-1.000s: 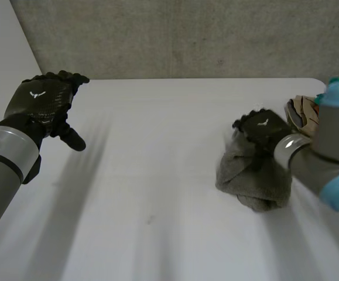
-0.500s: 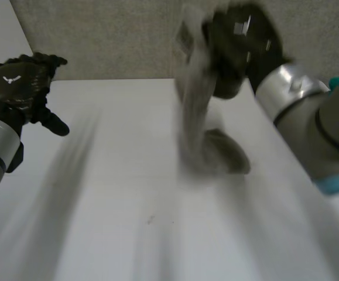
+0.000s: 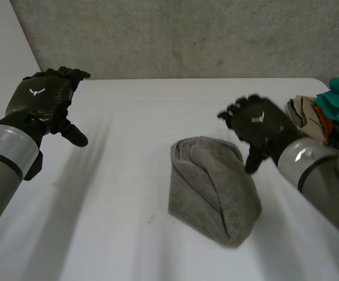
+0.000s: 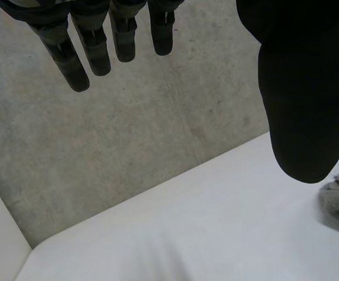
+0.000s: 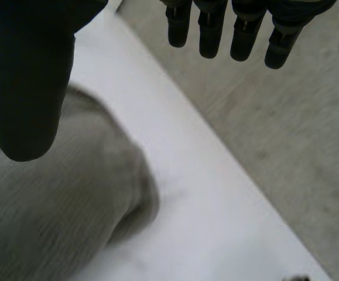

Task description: Fold the laundry.

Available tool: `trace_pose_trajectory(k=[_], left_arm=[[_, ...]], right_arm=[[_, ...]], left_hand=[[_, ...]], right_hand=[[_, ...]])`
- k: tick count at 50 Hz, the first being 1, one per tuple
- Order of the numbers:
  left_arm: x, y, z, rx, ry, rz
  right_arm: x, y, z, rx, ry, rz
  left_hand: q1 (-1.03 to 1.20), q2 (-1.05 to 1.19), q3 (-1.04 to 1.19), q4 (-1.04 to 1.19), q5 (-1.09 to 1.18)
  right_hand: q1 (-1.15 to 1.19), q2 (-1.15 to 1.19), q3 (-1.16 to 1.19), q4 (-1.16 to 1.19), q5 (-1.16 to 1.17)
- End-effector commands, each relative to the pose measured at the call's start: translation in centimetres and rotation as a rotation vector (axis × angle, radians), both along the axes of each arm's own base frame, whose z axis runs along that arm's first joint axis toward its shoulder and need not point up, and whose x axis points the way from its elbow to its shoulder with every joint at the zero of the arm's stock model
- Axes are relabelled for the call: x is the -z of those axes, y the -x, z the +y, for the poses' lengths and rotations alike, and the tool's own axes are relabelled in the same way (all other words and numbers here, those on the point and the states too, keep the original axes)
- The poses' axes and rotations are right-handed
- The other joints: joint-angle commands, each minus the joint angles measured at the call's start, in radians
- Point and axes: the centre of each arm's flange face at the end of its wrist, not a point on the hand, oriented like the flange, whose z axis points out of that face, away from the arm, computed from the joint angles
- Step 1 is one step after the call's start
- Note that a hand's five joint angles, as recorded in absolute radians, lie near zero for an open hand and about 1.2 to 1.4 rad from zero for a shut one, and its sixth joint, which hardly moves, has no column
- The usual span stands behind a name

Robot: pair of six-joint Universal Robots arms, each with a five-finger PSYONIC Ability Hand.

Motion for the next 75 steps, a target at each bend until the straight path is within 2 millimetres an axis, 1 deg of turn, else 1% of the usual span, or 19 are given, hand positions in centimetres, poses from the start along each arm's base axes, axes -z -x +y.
trace_pose_trajectory(k=[1, 15, 18, 20, 22, 26, 31, 39, 45, 54, 55, 56, 57, 60, 63, 67, 71, 72, 75], left_arm=[[0.0, 0.3, 0.5, 0.014, -0.005, -0.002], [1.7, 1.2, 0.9, 0.074, -0.055, -0.015], [2.4, 1.6, 0.7, 0.102, -0.068, -0.018], [2.9, 2.1, 0.4, 0.134, -0.076, -0.021], [3.2, 2.3, 0.2, 0.148, -0.081, -0.022], [3.7, 2.7, -0.4, 0.164, -0.083, -0.024], [3.7, 3.4, -1.9, 0.168, -0.062, -0.011], [6.0, 6.2, -3.5, 0.244, -0.115, -0.028], [9.0, 9.1, -3.1, 0.337, -0.217, -0.063], [12.8, 11.7, -0.6, 0.438, -0.389, -0.108], [12.9, 11.9, -0.6, 0.435, -0.391, -0.106], [12.9, 12.1, -0.9, 0.424, -0.392, -0.090], [12.9, 12.2, -1.2, 0.411, -0.390, -0.079], [11.8, 12.2, -3.0, 0.335, -0.355, -0.005], [10.3, 12.2, -4.5, 0.269, -0.305, 0.064], [6.4, 11.9, -7.1, 0.188, -0.167, 0.162], [0.6, 10.3, -9.7, 0.117, 0.037, 0.244], [-2.1, 9.5, -10.3, 0.100, 0.129, 0.282], [-6.2, 8.3, -10.7, 0.080, 0.270, 0.337]], right_arm=[[-0.1, -1.5, -2.0, -0.073, -0.123, 0.006], [7.6, -4.8, -4.7, -0.235, -0.207, 0.293], [8.6, -5.0, -4.7, -0.246, -0.213, 0.307], [9.0, -5.2, -5.1, -0.237, -0.194, 0.307], [8.5, -5.3, -5.4, -0.226, -0.159, 0.294], [5.5, -5.5, -5.6, -0.202, -0.050, 0.206], [-0.6, -5.0, -3.3, -0.220, 0.105, 0.057], [-5.2, -4.0, 1.1, -0.308, 0.214, -0.027], [-7.3, -3.6, 3.4, -0.334, 0.270, -0.053], [-8.0, -3.3, 3.6, -0.329, 0.280, -0.073], [-8.0, -3.2, 3.5, -0.326, 0.278, -0.074], [-7.9, -3.1, 3.3, -0.321, 0.271, -0.077], [-7.8, -3.1, 3.2, -0.319, 0.268, -0.079], [-7.4, -3.0, 2.9, -0.309, 0.239, -0.090], [-7.1, -2.8, 2.6, -0.297, 0.223, -0.099], [-7.7, -2.9, 0.7, -0.251, 0.285, -0.144], [-9.5, -2.6, -2.4, -0.141, 0.433, -0.221], [-10.6, -2.5, -3.4, -0.095, 0.502, -0.270], [-12.2, -2.3, -4.6, -0.047, 0.614, -0.354]], left_hand=[[-0.011, -0.027, -0.028, -0.024, -0.049], [-0.011, -0.027, -0.028, -0.024, -0.049], [-0.011, -0.027, -0.028, -0.024, -0.049], [-0.011, -0.027, -0.028, -0.024, -0.049], [-0.011, -0.027, -0.028, -0.024, -0.049], [-0.011, -0.027, -0.028, -0.024, -0.049], [-0.011, -0.027, -0.028, -0.024, -0.049], [-0.011, -0.027, -0.028, -0.024, -0.049], [-0.011, -0.027, -0.028, -0.024, -0.049], [-0.011, -0.027, -0.028, -0.024, -0.049], [0.060, 0.043, 0.042, 0.046, 0.021], [0.377, 0.361, 0.360, 0.364, 0.339], [0.506, 0.489, 0.488, 0.492, 0.467], [1.182, 1.166, 1.164, 1.168, 1.143], [1.211, 1.195, 1.193, 1.197, 1.173], [1.211, 1.195, 1.193, 1.197, 1.173], [1.211, 1.195, 1.193, 1.197, 1.173], [1.211, 1.195, 1.193, 1.197, 1.173], [1.211, 1.195, 1.193, 1.197, 1.173]], right_hand=[[-0.019, -0.002, 0.002, 0.002, -0.018], [0.084, 0.101, 0.105, 0.105, 0.085], [0.242, 0.259, 0.263, 0.263, 0.243], [0.687, 0.703, 0.708, 0.708, 0.688], [1.172, 1.188, 1.192, 1.192, 1.172], [1.174, 1.190, 1.194, 1.194, 1.175], [1.174, 1.190, 1.194, 1.194, 1.175], [1.174, 1.190, 1.194, 1.194, 1.175], [1.174, 1.190, 1.194, 1.194, 1.175], [1.174, 1.190, 1.194, 1.194, 1.175], [1.174, 1.190, 1.194, 1.194, 1.175], [1.174, 1.190, 1.194, 1.194, 1.175], [1.174, 1.190, 1.194, 1.194, 1.175], [1.174, 1.190, 1.194, 1.194, 1.175], [1.174, 1.190, 1.194, 1.194, 1.175], [1.174, 1.190, 1.194, 1.194, 1.175], [1.174, 1.190, 1.194, 1.194, 1.175], [1.174, 1.190, 1.194, 1.194, 1.175], [1.174, 1.190, 1.194, 1.194, 1.175]])
